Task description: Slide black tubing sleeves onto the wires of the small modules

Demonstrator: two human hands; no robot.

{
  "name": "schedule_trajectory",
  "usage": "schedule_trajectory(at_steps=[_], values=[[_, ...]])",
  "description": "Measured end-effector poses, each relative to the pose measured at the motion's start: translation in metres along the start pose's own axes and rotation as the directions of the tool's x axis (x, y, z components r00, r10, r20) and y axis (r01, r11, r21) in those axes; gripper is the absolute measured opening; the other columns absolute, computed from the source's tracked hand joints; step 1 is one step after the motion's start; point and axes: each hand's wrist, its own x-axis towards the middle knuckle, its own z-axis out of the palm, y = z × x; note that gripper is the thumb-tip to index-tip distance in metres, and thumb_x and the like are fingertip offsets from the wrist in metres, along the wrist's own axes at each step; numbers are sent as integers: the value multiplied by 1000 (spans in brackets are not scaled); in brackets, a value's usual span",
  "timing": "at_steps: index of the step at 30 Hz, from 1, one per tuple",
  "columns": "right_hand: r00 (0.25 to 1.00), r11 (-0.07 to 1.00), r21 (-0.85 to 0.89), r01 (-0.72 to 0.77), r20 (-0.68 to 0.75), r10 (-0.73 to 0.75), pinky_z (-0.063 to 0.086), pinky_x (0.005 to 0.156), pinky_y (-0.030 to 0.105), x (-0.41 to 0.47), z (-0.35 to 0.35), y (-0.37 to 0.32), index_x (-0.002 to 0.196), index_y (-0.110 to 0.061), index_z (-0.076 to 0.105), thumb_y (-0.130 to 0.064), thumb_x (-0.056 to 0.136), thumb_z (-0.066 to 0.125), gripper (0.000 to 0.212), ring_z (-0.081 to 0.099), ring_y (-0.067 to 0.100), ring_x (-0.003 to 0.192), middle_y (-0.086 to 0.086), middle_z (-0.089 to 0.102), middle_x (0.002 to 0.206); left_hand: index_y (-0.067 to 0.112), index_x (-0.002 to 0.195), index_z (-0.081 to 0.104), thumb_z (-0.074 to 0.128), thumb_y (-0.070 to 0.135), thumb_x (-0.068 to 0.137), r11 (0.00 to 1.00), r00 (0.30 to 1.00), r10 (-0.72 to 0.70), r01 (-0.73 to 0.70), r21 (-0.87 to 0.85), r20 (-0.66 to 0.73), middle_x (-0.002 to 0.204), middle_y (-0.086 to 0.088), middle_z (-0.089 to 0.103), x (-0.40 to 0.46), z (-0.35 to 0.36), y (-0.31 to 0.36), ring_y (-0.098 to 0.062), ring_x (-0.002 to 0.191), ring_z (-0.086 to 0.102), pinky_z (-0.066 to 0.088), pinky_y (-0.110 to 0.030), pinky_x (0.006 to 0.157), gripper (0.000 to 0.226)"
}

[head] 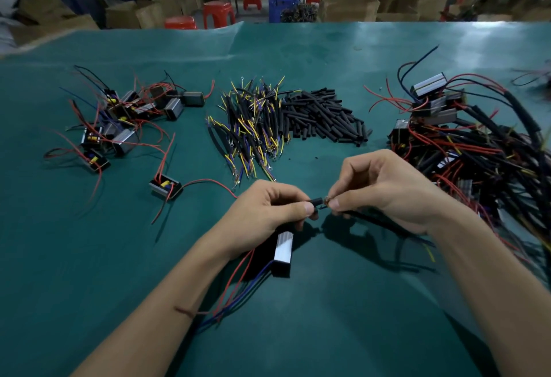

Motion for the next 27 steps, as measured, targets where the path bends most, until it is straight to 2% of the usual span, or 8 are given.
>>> schedule_trajectory(at_steps=[3, 6, 8, 13, 18, 22, 25, 27], values=[[1000, 1000, -21, -4, 14, 5, 54, 60, 28, 0, -2, 1, 72, 5, 68, 15, 69, 80, 16, 61, 32, 63, 33, 68, 74, 1, 87, 75, 70, 17, 89, 1000, 1000, -26, 26, 3, -3, 63, -2, 60, 0, 1, 1, -11, 62, 52, 40, -22, 61, 17], [1000, 999, -44, -13, 7, 13, 51, 59, 29, 0, 0, 1, 74, 2, 69, 16, 72, 78, 16, 60, 32, 63, 31, 68, 73, -1, 88, 75, 69, 13, 93, 999, 999, -41, 41, 23, -15, 63, -1, 60, 0, 2, 3, -11, 62, 52, 38, -26, 63, 16], [999, 998, -45, -34, 4, 34, 47, 59, 31, 1, 2, 1, 75, 1, 69, 10, 71, 80, 16, 58, 31, 62, 29, 67, 72, 2, 87, 76, 70, 20, 89, 998, 998, -50, 50, 33, -23, 64, -2, 60, -1, 3, 4, -13, 64, 51, 36, -29, 64, 19], [993, 989, 90, -113, 50, 109, 47, 53, 21, 1, 3, -2, 75, -9, 72, -3, 70, 75, 8, 59, 21, 58, 17, 68, 73, 2, 86, 76, 69, 12, 94, 998, 999, -47, 48, 33, -23, 64, -2, 60, -1, 2, 4, -14, 65, 51, 39, -25, 62, 14], [988, 989, 75, -131, 89, 124, 47, 48, 19, -1, -1, -1, 80, -4, 70, 13, 81, 73, 17, 65, 23, 56, 22, 68, 74, 3, 86, 76, 70, 23, 84, 998, 998, -52, 50, 30, 41, 67, -5, 61, 0, -2, 6, -19, 68, 50, 37, -28, 63, 21], [981, 981, 106, -164, 122, 151, 59, 57, 32, -1, -1, 0, 80, -3, 70, 12, 82, 72, 15, 66, 26, 61, 21, 67, 74, 2, 88, 76, 70, 21, 84, 997, 991, -71, 70, 16, 112, 76, -10, 63, 1, -8, 9, -20, 73, 52, 39, -32, 71, 20], [981, 987, 75, -143, 145, 131, 57, 52, 29, -2, -1, -1, 79, -3, 70, 12, 80, 74, 16, 66, 22, 56, 22, 67, 71, 7, 90, 77, 70, 16, 89, 994, 980, -93, 81, 79, 178, 77, -5, 67, 1, -10, 15, -12, 73, 56, 43, -21, 68, 12], [983, 992, 40, -123, 145, 116, 55, 50, 29, -3, 0, -3, 76, -3, 71, 10, 76, 78, 15, 65, 20, 53, 22, 67, 69, 7, 91, 78, 69, 10, 93, 987, 974, -118, 94, 128, 193, 81, -7, 71, 2, -11, 19, -11, 75, 60, 47, -21, 71, 10]])
